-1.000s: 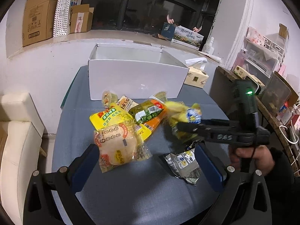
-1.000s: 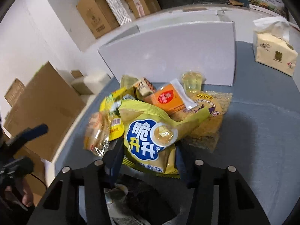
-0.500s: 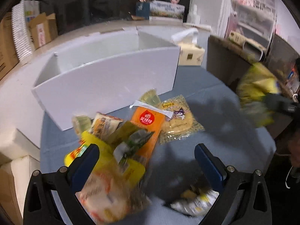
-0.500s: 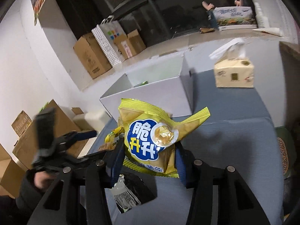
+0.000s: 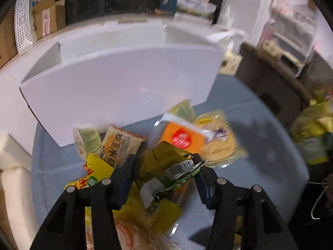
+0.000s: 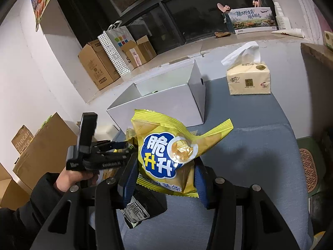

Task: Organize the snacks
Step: 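Lower both bags into the white box and release them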

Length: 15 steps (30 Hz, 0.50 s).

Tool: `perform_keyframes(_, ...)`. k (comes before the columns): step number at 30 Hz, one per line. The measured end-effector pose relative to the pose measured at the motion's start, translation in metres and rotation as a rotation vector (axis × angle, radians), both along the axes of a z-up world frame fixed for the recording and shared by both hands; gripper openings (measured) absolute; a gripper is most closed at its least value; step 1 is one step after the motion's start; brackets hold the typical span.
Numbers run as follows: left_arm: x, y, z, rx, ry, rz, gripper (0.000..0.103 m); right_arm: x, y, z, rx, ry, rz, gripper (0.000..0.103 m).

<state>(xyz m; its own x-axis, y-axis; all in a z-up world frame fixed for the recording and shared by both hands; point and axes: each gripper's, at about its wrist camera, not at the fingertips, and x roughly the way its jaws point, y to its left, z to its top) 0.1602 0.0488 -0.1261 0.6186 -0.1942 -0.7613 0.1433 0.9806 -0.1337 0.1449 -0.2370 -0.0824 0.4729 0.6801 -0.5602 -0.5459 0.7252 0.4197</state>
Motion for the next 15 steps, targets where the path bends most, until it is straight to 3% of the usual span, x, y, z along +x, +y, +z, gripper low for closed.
perform_keyframes(2,-0.011,0.0,0.017,0.002,-0.06,0.006,0.058,0.001,0.002,-0.002,-0.006,0.004,0.002,0.053)
perform_keyframes(8,-0.032,0.027,0.076,-0.217,-0.242,0.066,0.058,0.016,0.022,-0.001,-0.029,0.006,0.029,0.053)
perform_keyframes(11,-0.022,0.042,0.107,-0.284,-0.308,0.087,0.058,0.03,0.043,0.014,-0.033,-0.029,0.048,0.054)
perform_keyframes(15,0.011,0.059,0.139,-0.29,-0.359,0.114,0.058,0.059,0.075,0.043,-0.014,-0.071,0.064,0.054)
